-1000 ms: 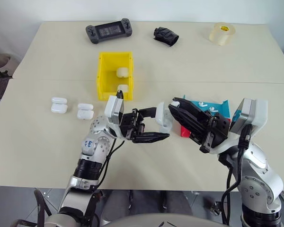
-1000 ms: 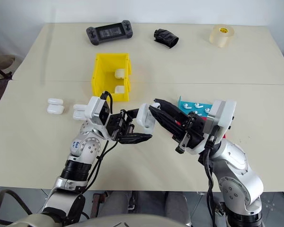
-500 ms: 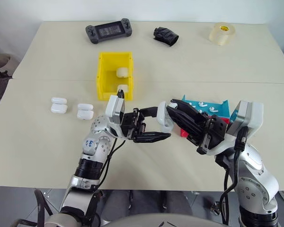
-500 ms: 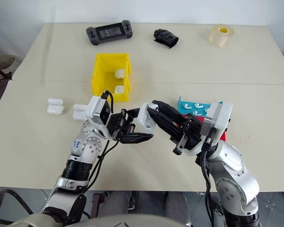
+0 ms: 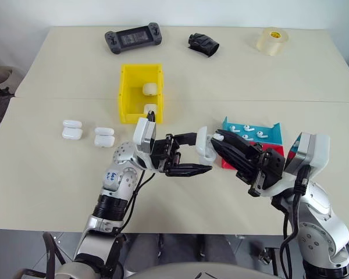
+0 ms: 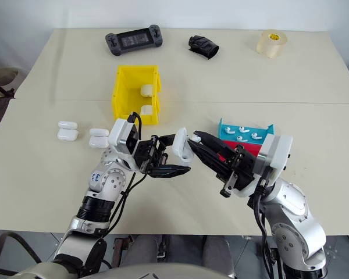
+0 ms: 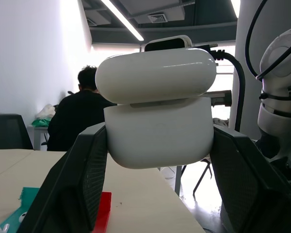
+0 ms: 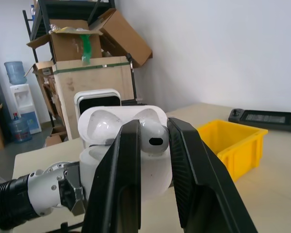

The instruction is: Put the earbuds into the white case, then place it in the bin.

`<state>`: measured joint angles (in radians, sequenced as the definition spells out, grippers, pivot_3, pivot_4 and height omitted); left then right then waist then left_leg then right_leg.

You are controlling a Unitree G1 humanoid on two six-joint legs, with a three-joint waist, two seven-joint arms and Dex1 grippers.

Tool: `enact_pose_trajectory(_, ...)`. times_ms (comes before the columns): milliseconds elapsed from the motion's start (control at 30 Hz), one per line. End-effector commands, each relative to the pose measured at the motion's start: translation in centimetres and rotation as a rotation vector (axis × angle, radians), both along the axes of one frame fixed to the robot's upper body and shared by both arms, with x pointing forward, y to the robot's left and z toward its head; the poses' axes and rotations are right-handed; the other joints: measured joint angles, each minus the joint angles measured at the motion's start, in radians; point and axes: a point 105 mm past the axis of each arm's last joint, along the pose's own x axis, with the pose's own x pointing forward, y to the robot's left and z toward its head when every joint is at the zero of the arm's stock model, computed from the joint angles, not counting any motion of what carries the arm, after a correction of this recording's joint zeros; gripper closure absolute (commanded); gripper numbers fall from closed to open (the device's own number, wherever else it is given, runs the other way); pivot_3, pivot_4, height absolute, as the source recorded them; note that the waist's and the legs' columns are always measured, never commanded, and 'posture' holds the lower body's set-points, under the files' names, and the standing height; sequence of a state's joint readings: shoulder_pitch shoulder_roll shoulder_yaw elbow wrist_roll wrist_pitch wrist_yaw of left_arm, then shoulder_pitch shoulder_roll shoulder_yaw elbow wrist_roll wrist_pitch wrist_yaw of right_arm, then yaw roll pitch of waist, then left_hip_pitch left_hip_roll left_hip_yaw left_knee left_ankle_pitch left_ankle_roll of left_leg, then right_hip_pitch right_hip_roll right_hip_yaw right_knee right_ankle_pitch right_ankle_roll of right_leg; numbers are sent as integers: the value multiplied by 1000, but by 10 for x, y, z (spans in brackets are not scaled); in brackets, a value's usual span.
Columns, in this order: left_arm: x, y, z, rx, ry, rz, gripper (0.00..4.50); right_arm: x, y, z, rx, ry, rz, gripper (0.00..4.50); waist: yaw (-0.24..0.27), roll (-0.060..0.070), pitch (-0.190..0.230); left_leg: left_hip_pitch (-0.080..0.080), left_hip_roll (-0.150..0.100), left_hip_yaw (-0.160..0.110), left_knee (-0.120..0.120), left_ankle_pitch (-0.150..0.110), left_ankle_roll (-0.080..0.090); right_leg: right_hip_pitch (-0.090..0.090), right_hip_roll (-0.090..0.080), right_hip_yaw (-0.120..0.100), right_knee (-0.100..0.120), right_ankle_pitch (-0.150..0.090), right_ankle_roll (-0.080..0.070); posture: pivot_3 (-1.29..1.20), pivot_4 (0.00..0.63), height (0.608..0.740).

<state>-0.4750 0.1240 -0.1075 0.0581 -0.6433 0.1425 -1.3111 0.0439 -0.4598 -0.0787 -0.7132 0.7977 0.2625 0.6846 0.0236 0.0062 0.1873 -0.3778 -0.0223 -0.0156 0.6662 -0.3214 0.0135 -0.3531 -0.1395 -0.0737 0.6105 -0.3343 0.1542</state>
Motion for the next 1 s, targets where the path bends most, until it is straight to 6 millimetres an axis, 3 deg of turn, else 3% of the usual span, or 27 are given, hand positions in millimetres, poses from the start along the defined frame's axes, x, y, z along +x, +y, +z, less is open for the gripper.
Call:
enact_pose_trajectory(33,1,3,21,-75,-65,21,1704,-2,-2,-8,-50,35,30,4035,0,0,0,0,0,0,0,0,0,0,0,0,0,0,0,0,150,740)
enact_pose_trajectory(300,-1,2,18,-60,-80,15,1704,2,3,-2,-42,53,64,4035,0,0,0,0,1,0,0,0,0,0,0,0,0,0,0,0,150,740)
enact_pose_trajectory(567,-2,4,14,-51,-83,13,1704,-1,0,-1,-57,69,71,1442,1,0,0,0,1,0,0,0,0,0,0,0,0,0,0,0,150,740)
enact_pose_trajectory(700,-1,5,10,-43,-81,24,1704,-2,-17,1,-100,50,8,92,2,0,0,0,0,0,0,0,0,0,0,0,0,0,0,0,150,740)
enact_pose_trajectory(1000,-6,17,-7,1,-90,40,1704,-9,-77,-12,-211,91,-210,14,3,0,0,0,1,0,-1,0,0,1,0,-1,-2,0,0,0,150,740)
